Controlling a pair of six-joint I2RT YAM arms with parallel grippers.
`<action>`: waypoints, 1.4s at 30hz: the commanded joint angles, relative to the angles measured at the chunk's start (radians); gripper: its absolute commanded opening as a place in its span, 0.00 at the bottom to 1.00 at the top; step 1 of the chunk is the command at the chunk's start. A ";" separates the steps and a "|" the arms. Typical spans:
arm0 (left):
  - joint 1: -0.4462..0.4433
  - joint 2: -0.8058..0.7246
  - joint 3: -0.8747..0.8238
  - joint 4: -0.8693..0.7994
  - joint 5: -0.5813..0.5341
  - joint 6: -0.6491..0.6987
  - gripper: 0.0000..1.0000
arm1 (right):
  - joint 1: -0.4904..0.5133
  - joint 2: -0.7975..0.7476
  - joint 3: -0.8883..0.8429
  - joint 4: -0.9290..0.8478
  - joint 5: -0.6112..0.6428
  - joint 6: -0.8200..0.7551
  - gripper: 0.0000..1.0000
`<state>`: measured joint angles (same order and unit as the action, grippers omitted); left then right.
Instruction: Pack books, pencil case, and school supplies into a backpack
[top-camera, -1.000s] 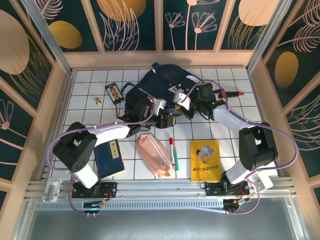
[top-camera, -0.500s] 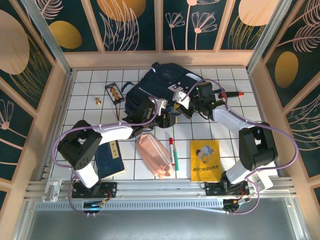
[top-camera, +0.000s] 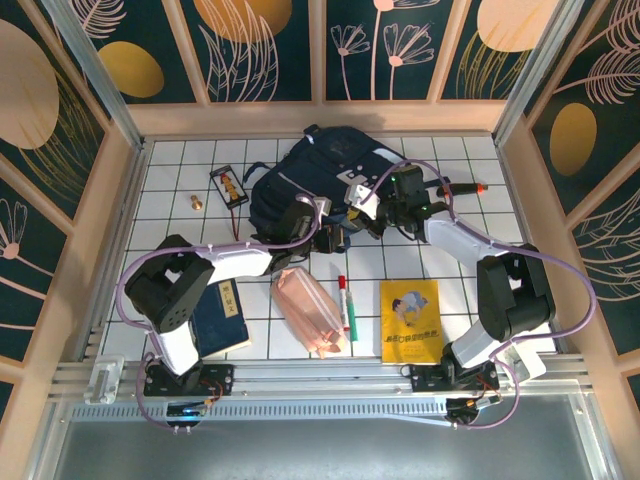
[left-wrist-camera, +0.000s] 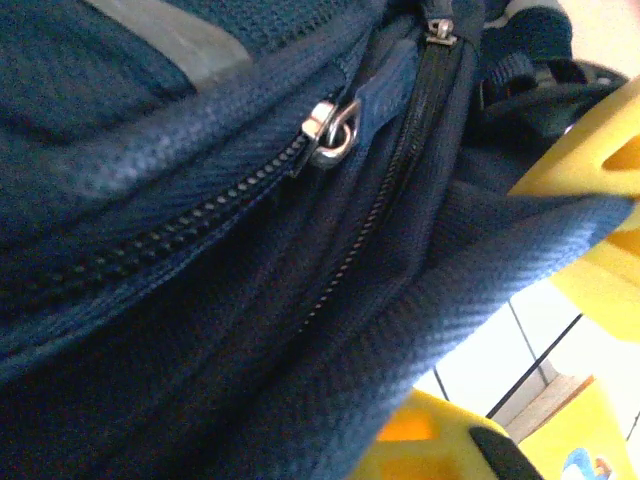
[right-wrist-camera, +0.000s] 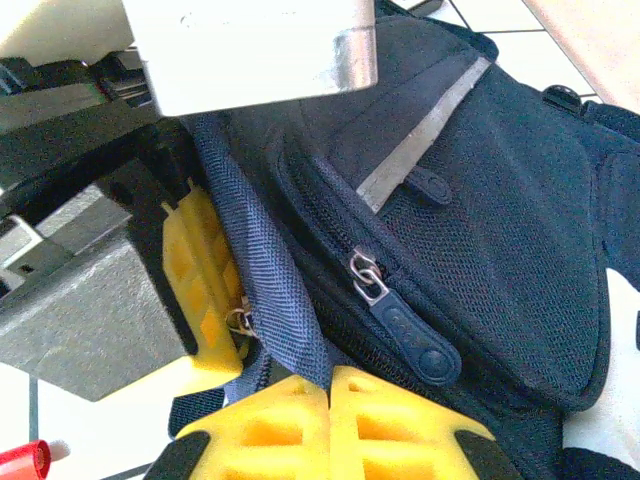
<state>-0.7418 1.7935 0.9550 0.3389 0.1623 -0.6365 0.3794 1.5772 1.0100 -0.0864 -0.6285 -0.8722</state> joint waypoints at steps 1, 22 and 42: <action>0.010 0.019 -0.005 -0.077 -0.067 0.031 0.00 | 0.004 -0.067 0.027 0.085 -0.067 0.016 0.00; 0.047 -0.362 -0.093 -0.367 -0.155 0.318 0.00 | -0.084 -0.148 -0.135 0.013 0.160 -0.318 0.00; 0.158 -0.517 -0.169 -0.233 0.059 0.361 0.00 | -0.006 -0.183 -0.181 0.080 0.025 -0.149 0.39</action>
<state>-0.5869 1.2701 0.7425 0.0101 0.1516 -0.2668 0.3450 1.4235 0.7979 -0.0246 -0.5369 -1.0904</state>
